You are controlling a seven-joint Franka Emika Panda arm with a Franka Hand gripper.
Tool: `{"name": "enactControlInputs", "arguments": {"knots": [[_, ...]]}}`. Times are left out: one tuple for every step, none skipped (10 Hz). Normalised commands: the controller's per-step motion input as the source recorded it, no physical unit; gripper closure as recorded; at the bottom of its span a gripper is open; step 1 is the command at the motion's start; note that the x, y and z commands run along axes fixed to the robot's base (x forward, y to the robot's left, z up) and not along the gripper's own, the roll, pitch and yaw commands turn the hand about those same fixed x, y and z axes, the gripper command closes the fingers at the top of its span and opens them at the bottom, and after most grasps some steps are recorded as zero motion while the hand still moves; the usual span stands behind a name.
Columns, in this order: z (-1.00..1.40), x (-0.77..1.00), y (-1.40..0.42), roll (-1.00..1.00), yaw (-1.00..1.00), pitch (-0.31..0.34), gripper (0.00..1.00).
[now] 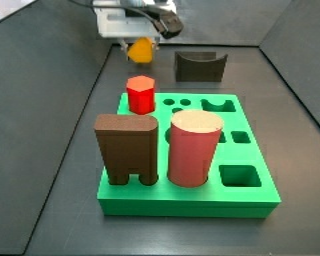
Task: Pick up the 3 prong object. Move up. Rotate the 3 prong object. Place the 3 prong object on the fixture. Regrasp the 3 prong object. Move to above the board. Insert the 3 prong object.
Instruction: Move up, then place the 3 prong object on the fixture.
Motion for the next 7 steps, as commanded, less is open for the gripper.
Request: {"name": "enactControlInputs", "arguments": {"knots": [[0.44,-0.01,0.00,-0.01,0.00,0.048,1.00],[0.24,-0.01,0.00,-0.01,0.00,0.045,1.00],[1.00,0.00,0.00,0.00,0.00,0.000,1.00],[1.00,0.00,0.00,0.00,0.00,0.001,1.00],[1.00,-0.01,0.00,0.00,0.00,0.011,1.00],[1.00,-0.01,0.00,0.00,0.00,0.015,1.00],[1.00,-0.02,0.00,-0.01,0.00,0.021,1.00]]}}
